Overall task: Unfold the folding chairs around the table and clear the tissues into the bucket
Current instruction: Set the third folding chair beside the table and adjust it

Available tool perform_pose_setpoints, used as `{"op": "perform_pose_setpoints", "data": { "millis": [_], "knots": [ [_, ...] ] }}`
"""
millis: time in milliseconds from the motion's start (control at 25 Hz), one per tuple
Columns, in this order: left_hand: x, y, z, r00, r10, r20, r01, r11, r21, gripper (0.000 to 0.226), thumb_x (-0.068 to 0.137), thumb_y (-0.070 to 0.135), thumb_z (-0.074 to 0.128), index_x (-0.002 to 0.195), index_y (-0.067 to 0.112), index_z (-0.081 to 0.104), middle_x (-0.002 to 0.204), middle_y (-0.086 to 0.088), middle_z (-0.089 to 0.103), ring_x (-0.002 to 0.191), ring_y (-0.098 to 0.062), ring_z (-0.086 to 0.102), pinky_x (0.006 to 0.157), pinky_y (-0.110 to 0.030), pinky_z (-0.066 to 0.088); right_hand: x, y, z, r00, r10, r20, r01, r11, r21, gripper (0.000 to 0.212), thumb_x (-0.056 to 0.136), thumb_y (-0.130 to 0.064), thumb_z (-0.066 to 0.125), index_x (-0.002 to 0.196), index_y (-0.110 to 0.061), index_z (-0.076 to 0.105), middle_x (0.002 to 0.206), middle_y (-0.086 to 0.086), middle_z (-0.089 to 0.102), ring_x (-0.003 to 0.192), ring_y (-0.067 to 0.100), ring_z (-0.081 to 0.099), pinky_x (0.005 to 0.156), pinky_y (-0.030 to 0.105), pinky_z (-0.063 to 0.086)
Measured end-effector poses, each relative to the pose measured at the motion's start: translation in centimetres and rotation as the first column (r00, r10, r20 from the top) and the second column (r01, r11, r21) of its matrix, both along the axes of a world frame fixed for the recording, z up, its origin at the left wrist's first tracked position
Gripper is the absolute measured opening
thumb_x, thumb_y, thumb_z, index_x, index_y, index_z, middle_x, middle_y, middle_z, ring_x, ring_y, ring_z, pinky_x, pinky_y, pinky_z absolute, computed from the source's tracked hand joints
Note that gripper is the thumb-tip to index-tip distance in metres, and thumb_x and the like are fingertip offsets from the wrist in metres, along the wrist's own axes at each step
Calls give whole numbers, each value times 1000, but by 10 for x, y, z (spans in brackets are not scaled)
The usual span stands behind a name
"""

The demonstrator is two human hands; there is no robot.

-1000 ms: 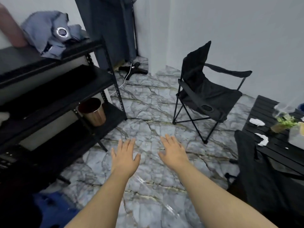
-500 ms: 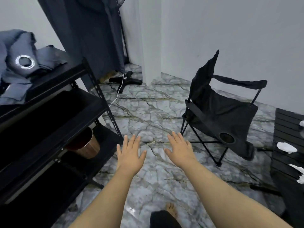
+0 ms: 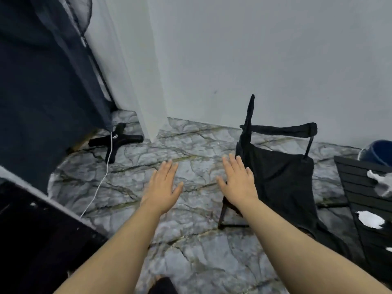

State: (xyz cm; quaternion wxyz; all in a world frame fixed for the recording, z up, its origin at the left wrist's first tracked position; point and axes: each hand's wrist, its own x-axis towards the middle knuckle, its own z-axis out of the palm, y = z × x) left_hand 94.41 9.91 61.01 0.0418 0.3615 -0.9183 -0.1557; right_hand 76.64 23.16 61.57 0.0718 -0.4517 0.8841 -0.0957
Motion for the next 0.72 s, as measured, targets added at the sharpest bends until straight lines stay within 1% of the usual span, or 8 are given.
{"op": "perform_pose_setpoints", "data": {
  "millis": [120, 280, 360, 400, 480, 520, 640, 720],
  "knots": [
    [-67, -75, 4, 973, -231, -10, 231, 973, -19, 63, 94, 48, 27, 148, 22, 7, 159, 1, 2, 146, -16, -4, 118, -37, -2, -35, -37, -2, 974, -225, 30, 226, 974, -18, 63, 98, -47, 31, 151, -22, 8, 161, -2, 1, 148, 19, -3, 120, 45, 13],
    [-155, -133, 5, 844, -536, 23, 537, 843, -41, 68, 87, 54, 17, 147, 24, 9, 159, 2, 5, 146, -15, -3, 118, -39, -2, -60, -59, -9, 865, -495, 83, 497, 868, 2, 63, 98, -49, 27, 151, -22, 8, 161, -2, 1, 148, 17, -3, 120, 45, 12],
    [-205, -143, 1, 785, -619, -17, 617, 785, -50, 72, 84, 58, 12, 147, 24, 12, 158, 2, 9, 146, -16, -1, 118, -41, -1, -71, -64, -15, 817, -567, 100, 568, 823, 20, 64, 96, -55, 19, 150, -22, 7, 161, -3, 1, 148, 16, -5, 120, 44, 10],
    [-232, -146, -2, 750, -660, -36, 658, 751, -48, 71, 84, 58, 12, 146, 25, 14, 158, 2, 11, 146, -16, 0, 118, -41, -1, -77, -67, -19, 797, -595, 98, 596, 803, 27, 69, 93, -61, 8, 150, -23, 6, 161, -4, 0, 148, 16, -6, 120, 44, 8],
    [-280, -148, -10, 691, -720, -67, 720, 693, -30, 66, 87, 53, 15, 146, 25, 17, 158, 2, 13, 146, -15, 0, 118, -43, 0, -83, -73, -27, 774, -625, 99, 627, 779, 19, 91, 75, -70, -18, 150, -23, 6, 161, -5, 0, 148, 14, -7, 120, 43, 6],
    [-302, -149, -12, 666, -742, -82, 743, 669, -25, 63, 88, 52, 16, 146, 25, 19, 158, 2, 13, 146, -15, 0, 119, -44, 0, -87, -75, -31, 760, -641, 109, 643, 766, 19, 100, 68, -69, -24, 150, -23, 7, 161, -5, 1, 148, 13, -7, 120, 42, 5],
    [-351, -155, -11, 590, -799, -115, 803, 595, -18, 53, 96, 45, 23, 145, 25, 22, 158, 3, 15, 146, -15, 0, 119, -45, 1, -88, -79, -37, 707, -688, 163, 696, 718, 17, 109, 61, -71, -30, 150, -24, 12, 161, -8, 6, 148, 10, -4, 120, 39, 2],
    [-382, -165, -10, 542, -831, -127, 834, 550, -40, 51, 97, 41, 25, 145, 24, 22, 157, 2, 16, 146, -16, 1, 119, -46, 3, -88, -81, -38, 658, -730, 181, 738, 674, 32, 108, 63, -73, -28, 150, -25, 14, 160, -9, 8, 147, 9, -3, 120, 37, 0]
  ]
}}
